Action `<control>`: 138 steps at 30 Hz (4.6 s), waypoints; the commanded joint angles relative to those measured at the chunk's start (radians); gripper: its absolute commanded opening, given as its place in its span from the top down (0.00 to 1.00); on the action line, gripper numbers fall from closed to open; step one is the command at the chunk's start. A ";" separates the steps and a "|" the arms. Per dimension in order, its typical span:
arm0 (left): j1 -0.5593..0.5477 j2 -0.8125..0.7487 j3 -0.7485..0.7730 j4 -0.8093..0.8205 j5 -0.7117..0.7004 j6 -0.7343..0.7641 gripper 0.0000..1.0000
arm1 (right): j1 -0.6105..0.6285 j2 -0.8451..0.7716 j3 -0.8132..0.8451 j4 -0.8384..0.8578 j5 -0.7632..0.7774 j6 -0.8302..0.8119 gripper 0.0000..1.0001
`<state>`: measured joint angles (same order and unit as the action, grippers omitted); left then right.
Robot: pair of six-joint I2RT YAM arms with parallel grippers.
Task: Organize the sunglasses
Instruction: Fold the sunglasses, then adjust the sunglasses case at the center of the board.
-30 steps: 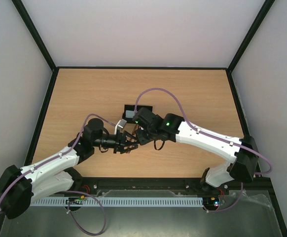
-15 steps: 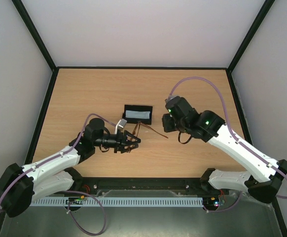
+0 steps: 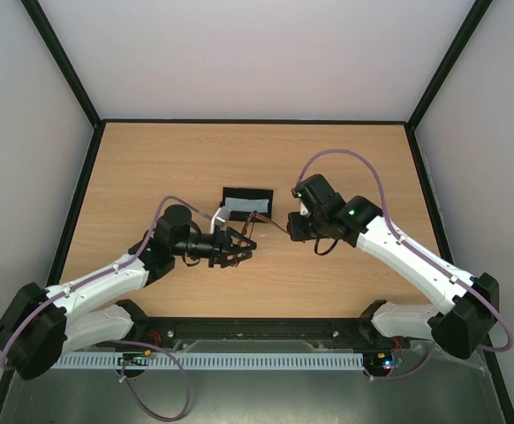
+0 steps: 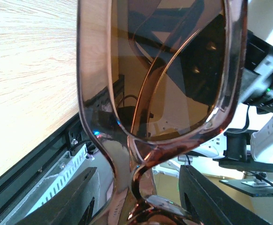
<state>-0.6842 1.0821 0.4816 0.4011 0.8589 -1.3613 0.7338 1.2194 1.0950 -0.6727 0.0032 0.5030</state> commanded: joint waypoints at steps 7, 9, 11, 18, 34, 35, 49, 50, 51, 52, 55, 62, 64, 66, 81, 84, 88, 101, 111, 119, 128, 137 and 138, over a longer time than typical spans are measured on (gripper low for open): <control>0.002 0.129 0.064 0.206 0.012 -0.024 0.77 | 0.108 -0.012 -0.052 0.095 -0.136 0.061 0.82; 0.000 0.142 0.071 0.220 0.013 -0.027 0.77 | 0.115 -0.009 -0.057 0.117 -0.158 0.071 0.84; -0.001 0.147 0.072 0.219 0.014 -0.024 0.78 | 0.116 -0.018 -0.029 0.069 -0.114 0.059 0.85; -0.002 0.142 0.031 0.195 0.019 -0.002 0.77 | 0.092 -0.079 0.158 -0.152 0.115 -0.012 0.68; -0.006 0.033 0.013 0.080 0.041 0.025 0.77 | -0.136 0.016 -0.013 -0.016 -0.087 -0.099 0.69; -0.006 0.033 0.012 0.079 0.043 0.025 0.77 | -0.136 0.009 -0.018 -0.005 -0.110 -0.102 0.70; -0.027 0.127 0.059 0.167 0.043 0.002 0.77 | -0.102 -0.032 -0.061 0.011 -0.333 -0.106 0.80; -0.029 0.135 0.063 0.174 0.043 -0.003 0.77 | -0.093 -0.032 -0.064 0.017 -0.343 -0.102 0.80; -0.032 0.142 0.067 0.181 0.042 -0.005 0.77 | -0.082 -0.032 -0.070 0.025 -0.348 -0.095 0.81; -0.035 0.151 0.072 0.189 0.041 -0.008 0.77 | -0.071 -0.030 -0.073 0.030 -0.346 -0.091 0.81; -0.044 0.170 0.084 0.199 0.038 -0.010 0.77 | -0.055 -0.031 -0.081 0.036 -0.322 -0.084 0.81; -0.059 0.206 0.102 0.232 0.034 -0.025 0.77 | -0.033 -0.024 -0.084 0.069 -0.351 -0.064 0.81; -0.065 0.220 0.105 0.239 0.032 -0.024 0.77 | -0.019 -0.019 -0.076 0.085 -0.348 -0.048 0.81; -0.070 0.232 0.108 0.251 0.031 -0.029 0.77 | -0.004 -0.015 -0.068 0.104 -0.353 -0.030 0.81; -0.100 0.287 0.126 0.305 0.026 -0.046 0.77 | 0.043 -0.021 -0.062 0.160 -0.286 0.012 0.80; -0.093 0.277 0.105 0.336 0.025 -0.064 0.77 | 0.038 -0.100 -0.087 0.127 -0.217 0.020 0.74; -0.078 0.265 0.085 0.392 0.025 -0.097 0.77 | -0.003 -0.222 -0.131 0.089 -0.175 0.041 0.70; -0.065 0.312 -0.002 0.825 0.015 -0.345 0.77 | -0.082 -0.530 -0.426 0.602 -0.459 0.404 0.39; -0.075 0.304 -0.006 0.866 0.002 -0.370 0.77 | -0.116 -0.471 -0.516 0.895 -0.524 0.551 0.42; -0.083 0.308 -0.006 0.891 -0.004 -0.381 0.77 | -0.120 -0.402 -0.524 0.986 -0.549 0.602 0.47; -0.084 0.325 -0.003 0.918 -0.003 -0.391 0.77 | -0.120 -0.355 -0.547 1.032 -0.591 0.635 0.51; -0.095 0.352 0.008 0.941 -0.008 -0.399 0.77 | -0.120 -0.305 -0.548 1.113 -0.633 0.669 0.55; -0.096 0.356 0.010 0.942 -0.008 -0.400 0.77 | -0.120 -0.300 -0.550 1.122 -0.638 0.673 0.57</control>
<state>-0.7719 1.4227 0.4774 1.2297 0.8516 -1.7630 0.6163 0.9035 0.5526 0.3676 -0.5858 1.1534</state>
